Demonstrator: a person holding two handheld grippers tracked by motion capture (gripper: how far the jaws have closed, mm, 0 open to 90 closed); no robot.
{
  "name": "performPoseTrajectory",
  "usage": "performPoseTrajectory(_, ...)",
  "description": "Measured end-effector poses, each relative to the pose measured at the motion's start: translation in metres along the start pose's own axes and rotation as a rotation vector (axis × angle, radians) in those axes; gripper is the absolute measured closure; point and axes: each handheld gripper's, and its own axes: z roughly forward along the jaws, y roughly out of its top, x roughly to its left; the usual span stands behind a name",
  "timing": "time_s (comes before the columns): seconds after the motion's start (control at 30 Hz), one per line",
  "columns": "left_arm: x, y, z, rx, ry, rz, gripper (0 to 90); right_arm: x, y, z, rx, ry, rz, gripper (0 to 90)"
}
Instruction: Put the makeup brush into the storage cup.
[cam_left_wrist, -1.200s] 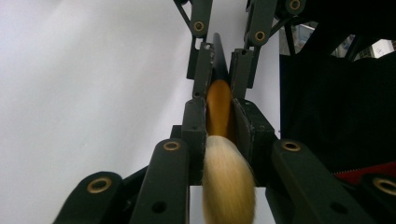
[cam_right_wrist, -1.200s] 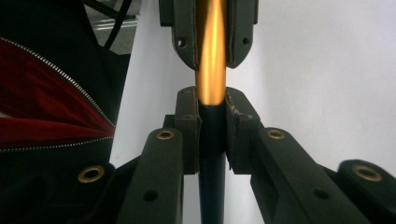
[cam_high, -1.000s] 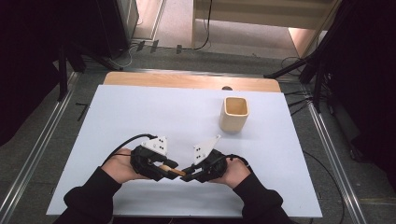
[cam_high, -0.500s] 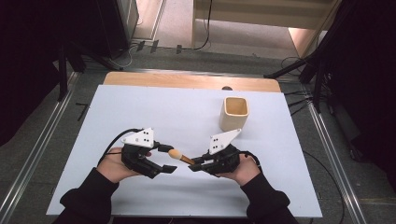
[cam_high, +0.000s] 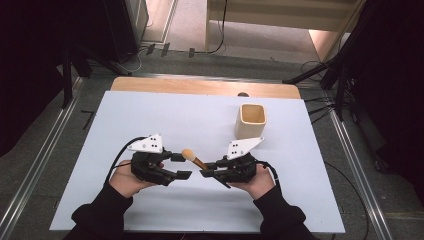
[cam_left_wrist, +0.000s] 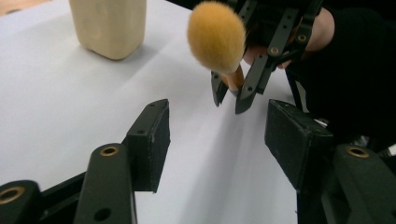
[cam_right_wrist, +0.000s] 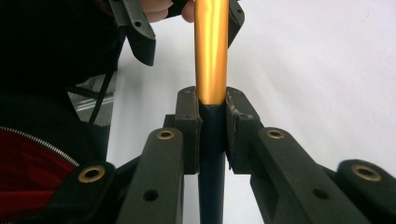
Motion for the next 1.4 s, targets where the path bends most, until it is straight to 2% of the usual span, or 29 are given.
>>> performPoseTrajectory(0.07, -0.001, 0.002, -0.001, -0.032, 0.015, -0.014, 44.8, 0.0, 0.0, 0.002, 0.001, -0.002, 0.007, 79.1)
performPoseTrajectory(0.17, -0.002, 0.004, -0.001, -0.048, 0.021, -0.044, 49.4, 0.0, 0.0, 0.006, -0.005, 0.002, 0.018, 79.1)
performPoseTrajectory(0.3, -0.003, 0.005, 0.002, -0.038, 0.028, -0.063, 55.1, 0.001, 0.002, 0.009, -0.013, -0.002, 0.02, 79.1)
performPoseTrajectory(0.6, -0.006, 0.008, 0.005, -0.038, 0.046, -0.073, 66.4, 0.003, 0.003, 0.017, -0.003, -0.001, -0.002, 79.0)
performPoseTrajectory(0.67, -0.006, 0.008, 0.005, -0.035, 0.054, -0.079, 68.5, 0.005, 0.004, 0.019, -0.005, -0.014, -0.013, 79.0)
performPoseTrajectory(0.8, -0.006, 0.009, 0.004, -0.031, 0.046, -0.09, 71.4, 0.006, 0.004, 0.019, 0.001, -0.027, -0.027, 78.9)
performPoseTrajectory(0.9, -0.005, 0.01, 0.004, -0.035, 0.015, -0.107, 75.3, 0.007, 0.004, 0.02, 0.01, -0.037, -0.044, 78.2)
performPoseTrajectory(1.07, -0.006, 0.012, 0.003, -0.009, 0.007, -0.09, 79.0, 0.008, 0.004, 0.024, 0.023, -0.039, -0.052, 77.1)
performPoseTrajectory(1.17, -0.006, 0.013, 0.002, -0.013, -0.001, -0.09, 79.2, 0.008, 0.005, 0.023, 0.016, -0.03, -0.054, 76.3)
performPoseTrajectory(1.23, -0.007, 0.013, 0.001, -0.017, 0.0, -0.083, 79.3, 0.007, 0.005, 0.023, 0.005, -0.023, -0.05, 72.3)
performPoseTrajectory(1.3, -0.007, 0.015, -0.002, -0.008, 0.004, -0.069, 79.3, 0.007, 0.005, 0.022, -0.001, -0.013, -0.053, 62.9)
performPoseTrajectory(1.4, -0.007, 0.016, -0.008, -0.013, 0.019, -0.051, 79.3, 0.006, 0.005, 0.019, -0.002, -0.001, -0.03, 55.3)
